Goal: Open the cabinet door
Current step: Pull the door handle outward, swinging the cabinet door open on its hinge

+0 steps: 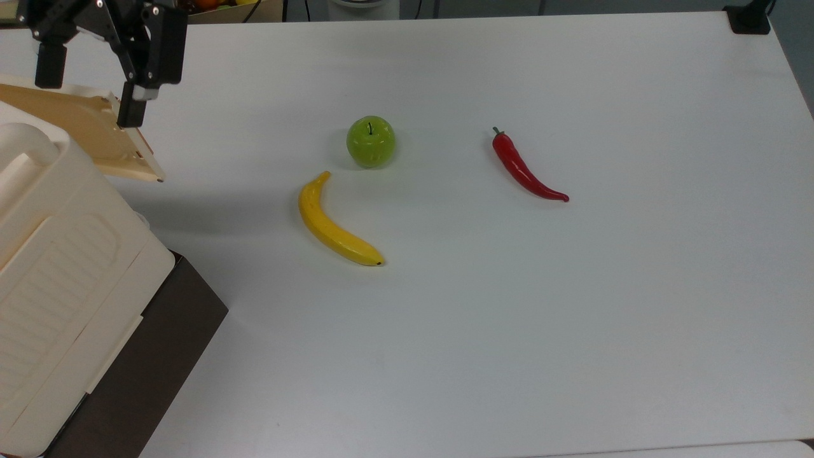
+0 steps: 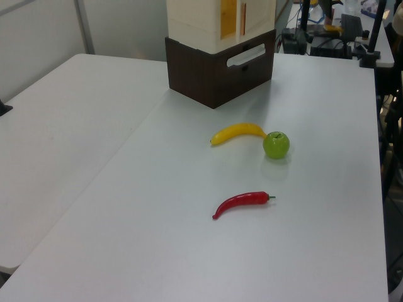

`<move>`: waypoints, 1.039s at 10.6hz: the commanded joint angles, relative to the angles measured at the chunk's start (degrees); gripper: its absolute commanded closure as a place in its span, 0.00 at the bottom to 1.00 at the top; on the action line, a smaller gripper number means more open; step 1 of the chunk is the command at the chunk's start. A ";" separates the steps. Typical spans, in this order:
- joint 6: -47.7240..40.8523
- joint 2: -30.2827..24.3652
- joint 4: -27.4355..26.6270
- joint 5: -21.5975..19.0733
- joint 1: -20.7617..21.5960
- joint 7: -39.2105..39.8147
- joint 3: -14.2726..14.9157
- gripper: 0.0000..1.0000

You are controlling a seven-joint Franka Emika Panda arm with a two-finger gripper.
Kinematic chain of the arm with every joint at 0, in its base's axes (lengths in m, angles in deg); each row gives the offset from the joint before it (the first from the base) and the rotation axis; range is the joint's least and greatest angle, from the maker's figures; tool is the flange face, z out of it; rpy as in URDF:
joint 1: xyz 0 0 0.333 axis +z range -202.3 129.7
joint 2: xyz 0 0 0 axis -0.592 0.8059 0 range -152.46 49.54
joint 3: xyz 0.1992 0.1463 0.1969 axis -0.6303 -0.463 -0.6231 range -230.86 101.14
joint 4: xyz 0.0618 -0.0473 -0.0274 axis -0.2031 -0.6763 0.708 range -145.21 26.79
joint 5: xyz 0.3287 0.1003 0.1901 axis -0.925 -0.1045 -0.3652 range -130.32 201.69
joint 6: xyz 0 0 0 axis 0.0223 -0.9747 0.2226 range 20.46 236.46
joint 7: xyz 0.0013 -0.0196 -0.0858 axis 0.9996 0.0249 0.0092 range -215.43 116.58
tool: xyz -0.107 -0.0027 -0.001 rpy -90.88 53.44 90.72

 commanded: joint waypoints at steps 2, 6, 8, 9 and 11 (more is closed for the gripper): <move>-5.31 -0.12 -0.10 -0.94 0.12 6.07 0.13 0.00; -13.93 -1.96 0.17 -5.42 0.12 15.03 0.48 0.00; -19.64 -3.02 0.25 -6.03 0.03 17.94 0.66 0.00; -21.93 -3.54 0.25 -6.82 -0.06 19.17 0.92 0.00; -27.37 -4.60 0.34 -7.18 -0.93 21.19 1.01 0.00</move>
